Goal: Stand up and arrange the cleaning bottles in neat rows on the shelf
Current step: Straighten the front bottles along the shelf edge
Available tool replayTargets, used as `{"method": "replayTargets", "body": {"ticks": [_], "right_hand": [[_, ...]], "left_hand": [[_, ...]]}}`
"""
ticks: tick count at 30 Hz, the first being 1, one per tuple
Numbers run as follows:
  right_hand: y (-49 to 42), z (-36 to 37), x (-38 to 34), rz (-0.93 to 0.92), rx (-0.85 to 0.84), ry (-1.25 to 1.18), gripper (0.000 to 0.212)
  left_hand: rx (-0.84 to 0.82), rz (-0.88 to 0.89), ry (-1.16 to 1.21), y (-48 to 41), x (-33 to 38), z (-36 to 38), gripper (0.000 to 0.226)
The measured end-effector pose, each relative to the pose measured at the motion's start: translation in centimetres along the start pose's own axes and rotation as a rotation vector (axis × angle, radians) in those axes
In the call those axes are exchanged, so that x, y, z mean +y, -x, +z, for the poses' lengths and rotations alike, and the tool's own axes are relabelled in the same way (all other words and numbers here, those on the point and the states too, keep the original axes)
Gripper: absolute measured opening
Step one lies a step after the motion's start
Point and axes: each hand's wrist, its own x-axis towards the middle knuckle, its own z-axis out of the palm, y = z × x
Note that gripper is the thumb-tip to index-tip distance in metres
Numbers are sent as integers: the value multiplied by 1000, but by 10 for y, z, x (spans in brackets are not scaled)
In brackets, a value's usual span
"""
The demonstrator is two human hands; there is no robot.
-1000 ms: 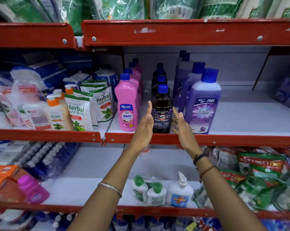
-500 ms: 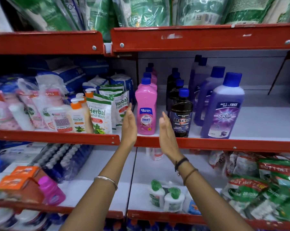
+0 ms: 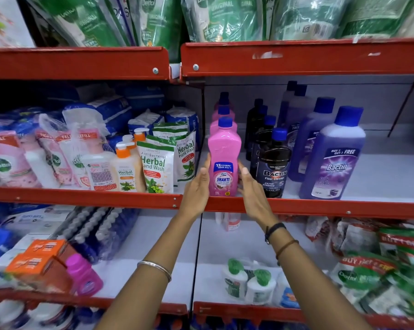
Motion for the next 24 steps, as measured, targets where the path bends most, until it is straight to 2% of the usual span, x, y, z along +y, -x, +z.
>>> {"method": "replayTargets", "body": {"ticks": [4,8,12,24], "right_hand": [[7,-3,-4,10,-21,23,39],[14,-5,2,31,-18,64,46],[15,-6,18,-7,13,196,66],[10,-1,15,-8,25,306,69]], "left_hand": [[-2,1,-9,7,3,-1,63],[4,-23,-16,15,-3,1,53],[-6,6,-49,18,-7,0,64],[5,23,-62,17,-7,-6,63]]}}
